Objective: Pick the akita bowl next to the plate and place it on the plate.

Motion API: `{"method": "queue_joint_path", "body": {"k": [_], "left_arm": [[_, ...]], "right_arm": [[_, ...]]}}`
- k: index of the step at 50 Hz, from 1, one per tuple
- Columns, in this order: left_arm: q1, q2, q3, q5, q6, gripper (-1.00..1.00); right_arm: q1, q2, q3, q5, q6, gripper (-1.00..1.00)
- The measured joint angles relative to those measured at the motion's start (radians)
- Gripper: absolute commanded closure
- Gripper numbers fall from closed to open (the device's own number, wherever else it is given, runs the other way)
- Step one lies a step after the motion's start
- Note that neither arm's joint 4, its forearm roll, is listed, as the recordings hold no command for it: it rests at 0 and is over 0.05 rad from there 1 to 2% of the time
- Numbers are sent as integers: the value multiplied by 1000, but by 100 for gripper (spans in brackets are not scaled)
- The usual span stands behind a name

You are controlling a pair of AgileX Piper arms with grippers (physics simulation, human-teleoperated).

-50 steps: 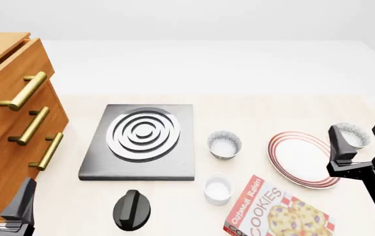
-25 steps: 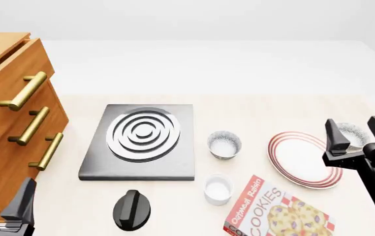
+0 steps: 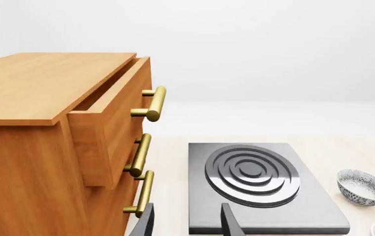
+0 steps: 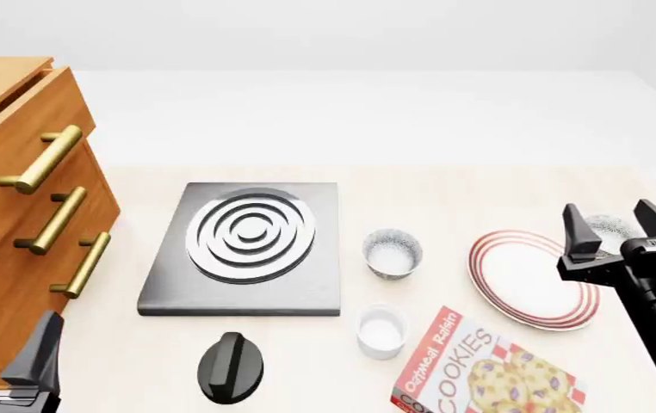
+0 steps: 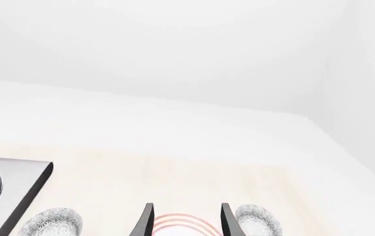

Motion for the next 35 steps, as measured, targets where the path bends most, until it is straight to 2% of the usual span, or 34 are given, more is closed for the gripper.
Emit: {"method": "queue_joint_path", "body": {"k": [35], "left_arm": [[0, 0, 0, 0, 0, -100]], "right_arm": [[-28, 148, -54, -63, -30, -100]]}}
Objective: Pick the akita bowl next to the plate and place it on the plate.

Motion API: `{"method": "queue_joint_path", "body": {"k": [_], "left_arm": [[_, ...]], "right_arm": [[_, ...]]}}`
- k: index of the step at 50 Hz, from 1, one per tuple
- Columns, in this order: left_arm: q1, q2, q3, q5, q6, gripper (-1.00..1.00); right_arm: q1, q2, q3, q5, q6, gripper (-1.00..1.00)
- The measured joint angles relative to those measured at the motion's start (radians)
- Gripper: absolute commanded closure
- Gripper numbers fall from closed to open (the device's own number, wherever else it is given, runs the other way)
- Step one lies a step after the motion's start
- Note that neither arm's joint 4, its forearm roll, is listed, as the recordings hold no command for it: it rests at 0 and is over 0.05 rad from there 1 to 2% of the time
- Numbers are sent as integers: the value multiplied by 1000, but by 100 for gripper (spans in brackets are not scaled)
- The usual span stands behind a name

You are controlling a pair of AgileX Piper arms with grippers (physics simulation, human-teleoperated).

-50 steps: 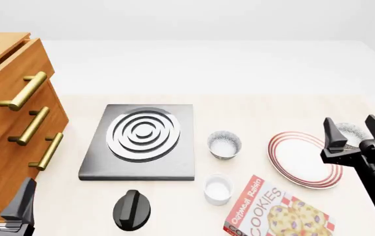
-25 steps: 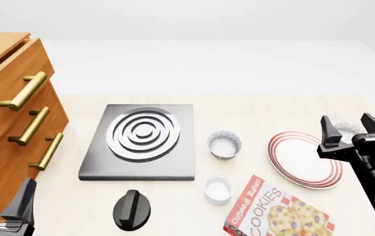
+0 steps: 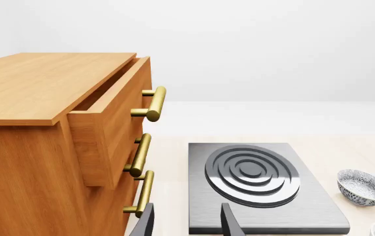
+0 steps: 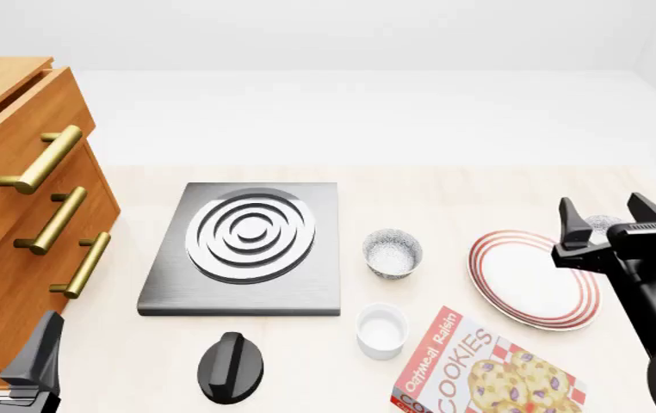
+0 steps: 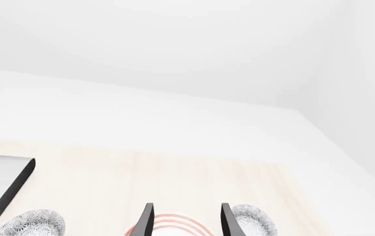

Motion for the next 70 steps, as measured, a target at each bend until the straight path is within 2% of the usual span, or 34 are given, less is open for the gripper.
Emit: {"method": "queue_joint_path", "body": {"k": [42, 70], "left_arm": [[0, 0, 0, 0, 0, -100], [0, 0, 0, 0, 0, -100]], "right_arm": [[-39, 187, -70, -73, -39, -100], [-81, 257, -143, -38, -19, -100]]}}
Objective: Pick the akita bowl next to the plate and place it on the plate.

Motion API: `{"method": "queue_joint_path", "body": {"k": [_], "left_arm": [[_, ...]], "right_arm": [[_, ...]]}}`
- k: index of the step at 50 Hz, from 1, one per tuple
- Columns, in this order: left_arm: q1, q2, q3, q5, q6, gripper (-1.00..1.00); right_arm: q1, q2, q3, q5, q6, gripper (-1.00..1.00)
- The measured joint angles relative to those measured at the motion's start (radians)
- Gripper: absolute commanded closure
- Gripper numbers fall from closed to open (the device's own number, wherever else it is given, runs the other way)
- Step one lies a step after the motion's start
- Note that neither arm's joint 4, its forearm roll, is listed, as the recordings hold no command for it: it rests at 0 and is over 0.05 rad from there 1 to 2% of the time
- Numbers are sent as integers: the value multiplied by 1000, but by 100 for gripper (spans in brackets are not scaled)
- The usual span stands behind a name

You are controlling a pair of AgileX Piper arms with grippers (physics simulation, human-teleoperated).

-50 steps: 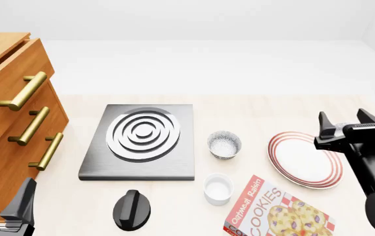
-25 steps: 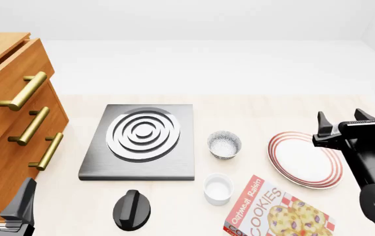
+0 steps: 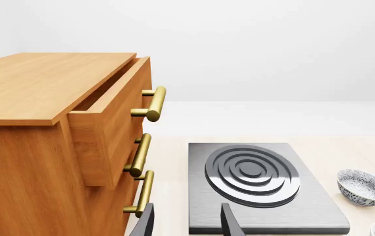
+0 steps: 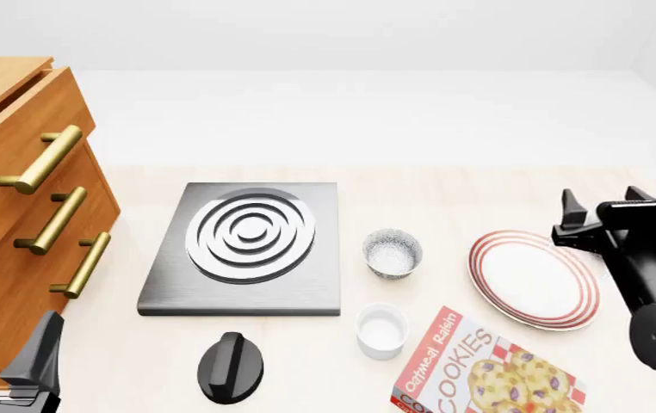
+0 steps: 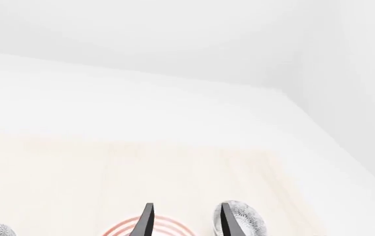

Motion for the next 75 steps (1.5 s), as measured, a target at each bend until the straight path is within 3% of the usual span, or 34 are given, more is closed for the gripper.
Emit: {"method": "queue_joint_path", "body": {"k": [75], "left_arm": [[0, 0, 0, 0, 0, -100]], "right_arm": [[-162, 73, -139, 98, 61, -100]]}}
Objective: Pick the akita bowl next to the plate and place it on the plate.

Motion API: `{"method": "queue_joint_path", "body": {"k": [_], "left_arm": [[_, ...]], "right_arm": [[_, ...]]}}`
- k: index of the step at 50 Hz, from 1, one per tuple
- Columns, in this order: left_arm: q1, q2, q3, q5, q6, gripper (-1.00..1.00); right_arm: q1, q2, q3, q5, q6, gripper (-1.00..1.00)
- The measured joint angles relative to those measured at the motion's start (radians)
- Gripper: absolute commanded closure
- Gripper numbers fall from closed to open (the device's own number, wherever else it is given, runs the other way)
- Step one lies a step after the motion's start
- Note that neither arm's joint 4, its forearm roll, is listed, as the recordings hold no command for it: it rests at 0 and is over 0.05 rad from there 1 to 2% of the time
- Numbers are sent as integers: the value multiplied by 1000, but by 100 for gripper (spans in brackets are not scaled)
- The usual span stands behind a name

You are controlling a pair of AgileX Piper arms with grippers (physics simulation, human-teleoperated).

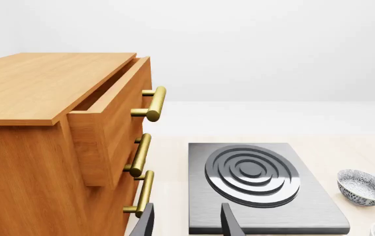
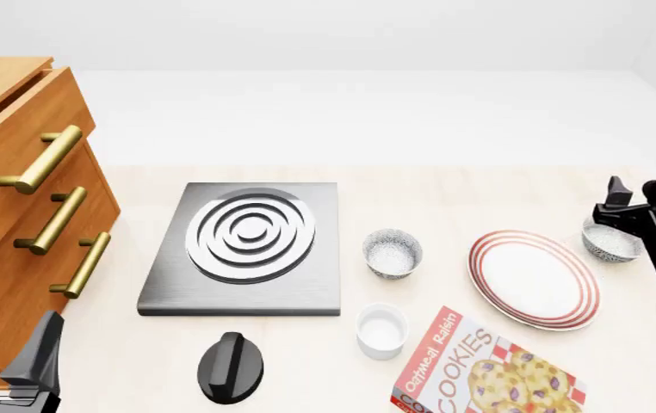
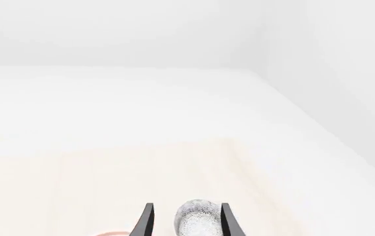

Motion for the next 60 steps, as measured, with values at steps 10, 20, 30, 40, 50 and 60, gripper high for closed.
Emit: {"method": "queue_joint_path", "body": {"k": [10, 20, 30, 40, 50, 60], "left_arm": [[0, 0, 0, 0, 0, -100], [0, 0, 0, 0, 0, -100], [0, 0, 0, 0, 0, -100], [0, 0, 0, 0, 0, -100], [0, 0, 0, 0, 0, -100], [0, 0, 0, 0, 0, -100]], "right_arm": [[-18, 8, -13, 9, 6, -100], [-36, 17, -24, 15, 14, -100], [-58, 28, -37, 24, 22, -100], [-82, 41, -50, 31, 31, -100], [-107, 52, -65, 41, 43, -100], [-127, 64, -78, 48, 51, -100]]}}
